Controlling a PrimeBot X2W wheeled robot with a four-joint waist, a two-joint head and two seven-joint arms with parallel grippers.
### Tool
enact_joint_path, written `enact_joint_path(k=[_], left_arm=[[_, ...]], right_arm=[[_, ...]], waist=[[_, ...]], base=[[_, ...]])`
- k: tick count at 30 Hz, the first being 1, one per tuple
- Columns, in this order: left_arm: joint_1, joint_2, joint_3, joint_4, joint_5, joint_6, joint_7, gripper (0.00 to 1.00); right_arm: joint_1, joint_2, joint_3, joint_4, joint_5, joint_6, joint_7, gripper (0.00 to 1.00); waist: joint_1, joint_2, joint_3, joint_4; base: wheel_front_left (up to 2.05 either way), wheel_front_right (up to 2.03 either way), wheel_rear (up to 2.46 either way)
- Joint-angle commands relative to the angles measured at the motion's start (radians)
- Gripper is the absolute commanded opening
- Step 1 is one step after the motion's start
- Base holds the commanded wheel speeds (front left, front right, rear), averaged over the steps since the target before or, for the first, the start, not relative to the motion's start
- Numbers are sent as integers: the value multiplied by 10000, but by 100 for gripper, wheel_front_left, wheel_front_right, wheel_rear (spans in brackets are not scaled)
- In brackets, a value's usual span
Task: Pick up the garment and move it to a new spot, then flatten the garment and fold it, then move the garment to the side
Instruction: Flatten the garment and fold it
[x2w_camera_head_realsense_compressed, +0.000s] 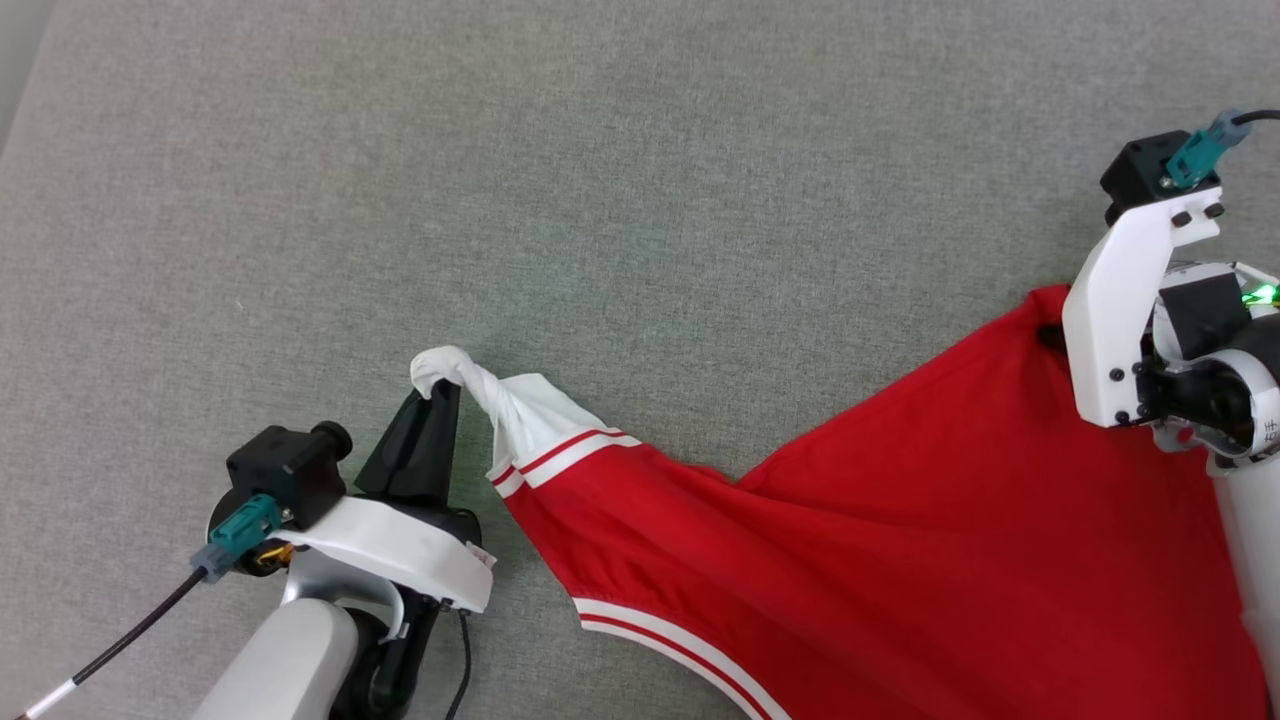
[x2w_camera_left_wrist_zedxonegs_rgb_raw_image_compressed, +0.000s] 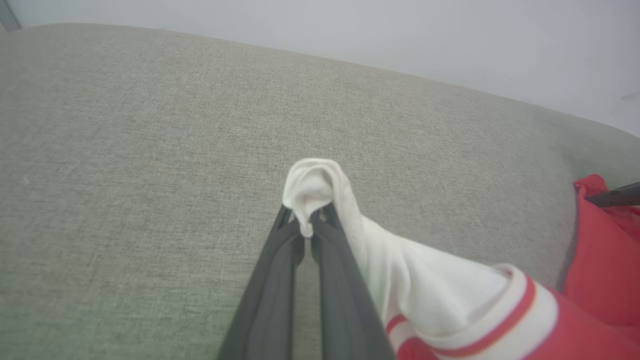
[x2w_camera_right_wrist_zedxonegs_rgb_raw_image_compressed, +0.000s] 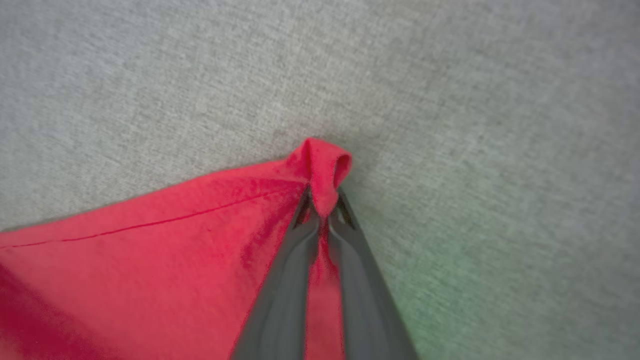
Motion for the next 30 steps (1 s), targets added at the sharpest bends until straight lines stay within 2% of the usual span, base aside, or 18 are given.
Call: enact_joint_path(k=[1, 6, 9, 17, 23, 30], left_arm=[[-104, 35, 40, 64, -27, -23, -48, 0], [-265, 348, 326, 202, 90, 104, -154, 0], [-570, 688, 556, 193, 146, 129, -43, 0], [-2449, 1569, 1105, 564, 54, -173, 815, 0], [-5061, 1723, 1380, 2073, 105, -329, 1379, 0], [-8576, 2087, 1622, 3703, 496, -692, 1425, 0]], right_arm=[[716, 131, 266, 526, 66, 0, 83, 0], [205, -117, 145, 103, -277, -3, -1079, 0], [-7, -28, -38, 35, -514, -2, -1875, 0], [-764, -3, -353, 253, -1128, -3, -3647, 0], [-2337, 45, -629, 642, -1688, -6, -4731, 0], [-4765, 306, -992, 1020, -2373, -9, -6102, 0]], waist=[[0, 0, -166, -68], [0, 0, -920, -363], [0, 0, -1467, -629], [0, 0, -2478, -1399], [0, 0, -2185, -1866], [0, 0, -921, -2269]], base=[[0, 0, 0], [0, 0, 0], [0, 0, 0], [0, 0, 0], [0, 0, 0], [0, 0, 0]])
